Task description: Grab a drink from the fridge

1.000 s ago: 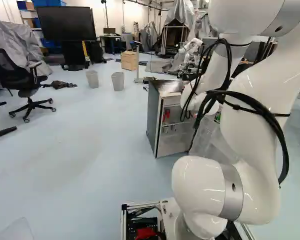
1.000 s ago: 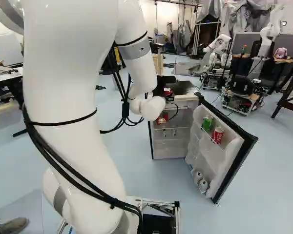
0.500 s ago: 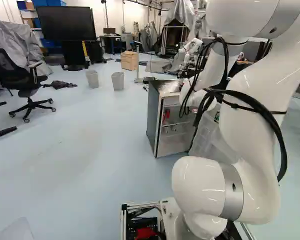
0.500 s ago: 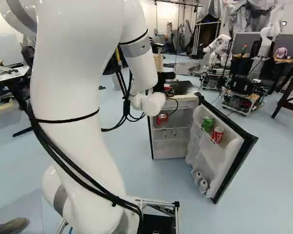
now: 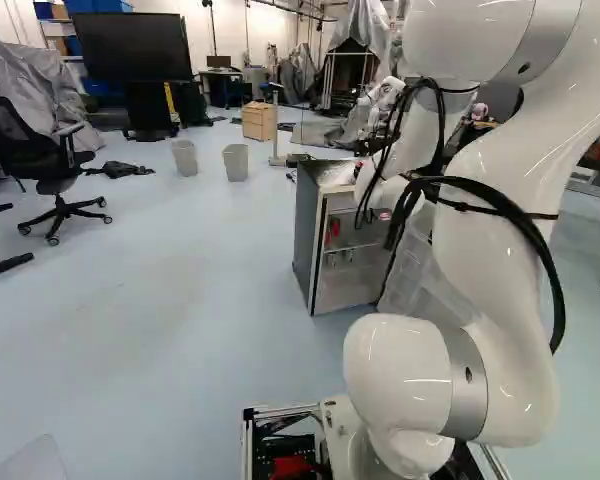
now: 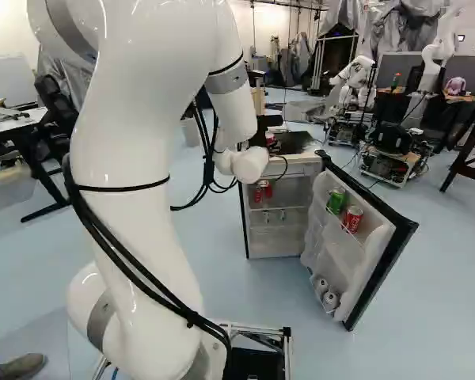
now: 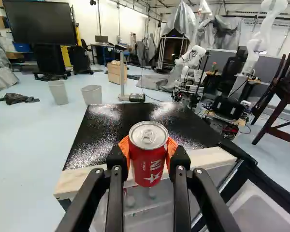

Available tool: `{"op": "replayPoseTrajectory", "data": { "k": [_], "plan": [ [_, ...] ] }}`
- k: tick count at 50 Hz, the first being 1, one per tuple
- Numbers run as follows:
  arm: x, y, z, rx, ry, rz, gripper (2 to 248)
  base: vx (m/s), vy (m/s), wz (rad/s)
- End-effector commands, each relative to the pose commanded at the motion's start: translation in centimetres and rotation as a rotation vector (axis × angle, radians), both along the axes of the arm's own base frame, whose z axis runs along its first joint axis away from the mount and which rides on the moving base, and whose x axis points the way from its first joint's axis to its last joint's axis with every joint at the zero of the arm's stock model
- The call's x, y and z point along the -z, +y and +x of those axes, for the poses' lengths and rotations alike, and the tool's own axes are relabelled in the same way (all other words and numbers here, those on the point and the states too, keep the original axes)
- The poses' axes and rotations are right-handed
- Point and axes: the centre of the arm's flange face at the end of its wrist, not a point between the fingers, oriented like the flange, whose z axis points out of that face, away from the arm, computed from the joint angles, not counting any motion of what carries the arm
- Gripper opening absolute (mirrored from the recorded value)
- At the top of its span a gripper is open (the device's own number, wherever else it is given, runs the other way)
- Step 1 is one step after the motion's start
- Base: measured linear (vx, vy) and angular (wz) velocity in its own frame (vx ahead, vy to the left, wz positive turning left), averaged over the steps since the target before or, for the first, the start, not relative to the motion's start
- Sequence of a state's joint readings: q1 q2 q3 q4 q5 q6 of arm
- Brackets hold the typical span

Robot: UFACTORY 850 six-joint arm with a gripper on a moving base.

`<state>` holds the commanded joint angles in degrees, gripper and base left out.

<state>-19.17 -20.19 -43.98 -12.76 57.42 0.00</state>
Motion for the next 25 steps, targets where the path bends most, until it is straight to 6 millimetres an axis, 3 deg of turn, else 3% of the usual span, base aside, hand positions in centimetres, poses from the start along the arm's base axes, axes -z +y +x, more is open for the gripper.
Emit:
{"op": "replayPoseTrajectory", "data": {
  "k": [25],
  "plan": [
    [0.4,0.1,3.4,-0.021,-0.017,-0.006,95,0.000,0.000,0.000]
  ]
}}
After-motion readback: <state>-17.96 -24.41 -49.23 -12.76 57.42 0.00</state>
